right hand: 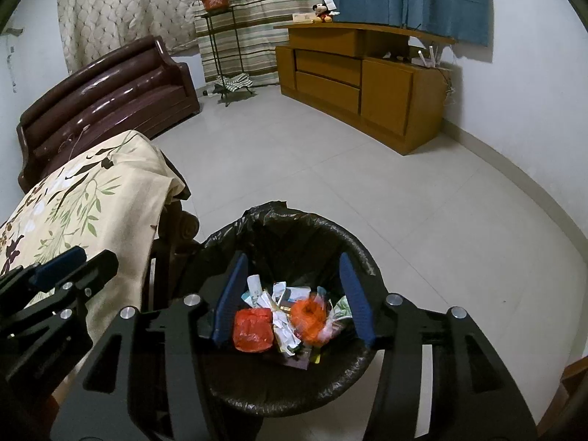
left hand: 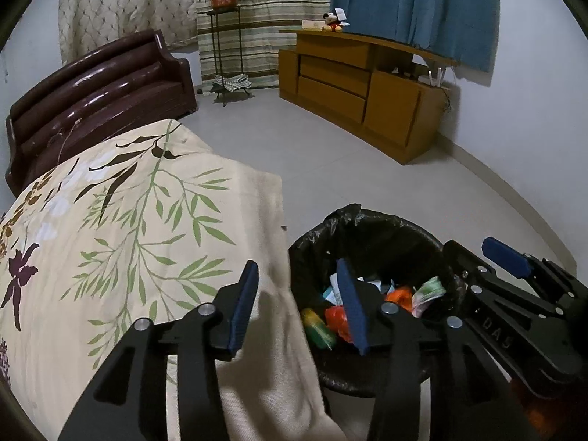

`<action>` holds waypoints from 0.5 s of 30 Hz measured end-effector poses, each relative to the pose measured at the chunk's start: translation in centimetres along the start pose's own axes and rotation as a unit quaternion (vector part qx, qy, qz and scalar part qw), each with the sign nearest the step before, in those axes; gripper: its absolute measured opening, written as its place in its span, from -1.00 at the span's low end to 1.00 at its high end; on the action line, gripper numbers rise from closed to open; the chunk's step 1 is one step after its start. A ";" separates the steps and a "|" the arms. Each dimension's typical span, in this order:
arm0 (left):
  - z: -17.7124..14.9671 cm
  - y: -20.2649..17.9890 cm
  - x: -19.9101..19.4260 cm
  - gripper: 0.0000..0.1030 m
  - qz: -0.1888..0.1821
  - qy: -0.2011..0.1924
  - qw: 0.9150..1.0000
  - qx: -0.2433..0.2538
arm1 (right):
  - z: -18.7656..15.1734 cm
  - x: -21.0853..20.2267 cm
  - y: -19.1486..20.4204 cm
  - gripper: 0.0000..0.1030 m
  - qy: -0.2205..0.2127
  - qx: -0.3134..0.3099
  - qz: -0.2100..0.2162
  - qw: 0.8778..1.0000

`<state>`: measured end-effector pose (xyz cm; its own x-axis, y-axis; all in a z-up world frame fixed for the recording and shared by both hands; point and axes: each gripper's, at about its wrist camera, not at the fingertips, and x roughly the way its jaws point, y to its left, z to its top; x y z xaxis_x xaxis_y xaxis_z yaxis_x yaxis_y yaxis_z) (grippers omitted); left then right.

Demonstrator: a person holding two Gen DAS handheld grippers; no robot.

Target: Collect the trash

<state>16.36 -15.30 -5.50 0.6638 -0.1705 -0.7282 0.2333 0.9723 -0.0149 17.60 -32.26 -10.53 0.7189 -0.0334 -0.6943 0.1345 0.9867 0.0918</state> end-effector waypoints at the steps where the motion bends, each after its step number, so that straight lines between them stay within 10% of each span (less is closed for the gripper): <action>1: 0.0 0.0 -0.1 -0.02 0.001 -0.001 1.000 0.001 | 0.0 0.0 0.0 0.04 0.000 0.000 -0.001 1.000; 15: -1.4 0.9 -3.1 0.16 0.015 -0.014 1.000 -0.008 | -1.6 -3.0 -0.1 0.18 -0.005 0.010 -0.002 1.000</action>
<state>13.49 -13.70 -4.23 0.6894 -0.1459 -0.7095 0.2023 0.9793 -0.0049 14.34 -31.98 -9.60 0.7250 -0.0400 -0.6876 0.1509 0.9833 0.1020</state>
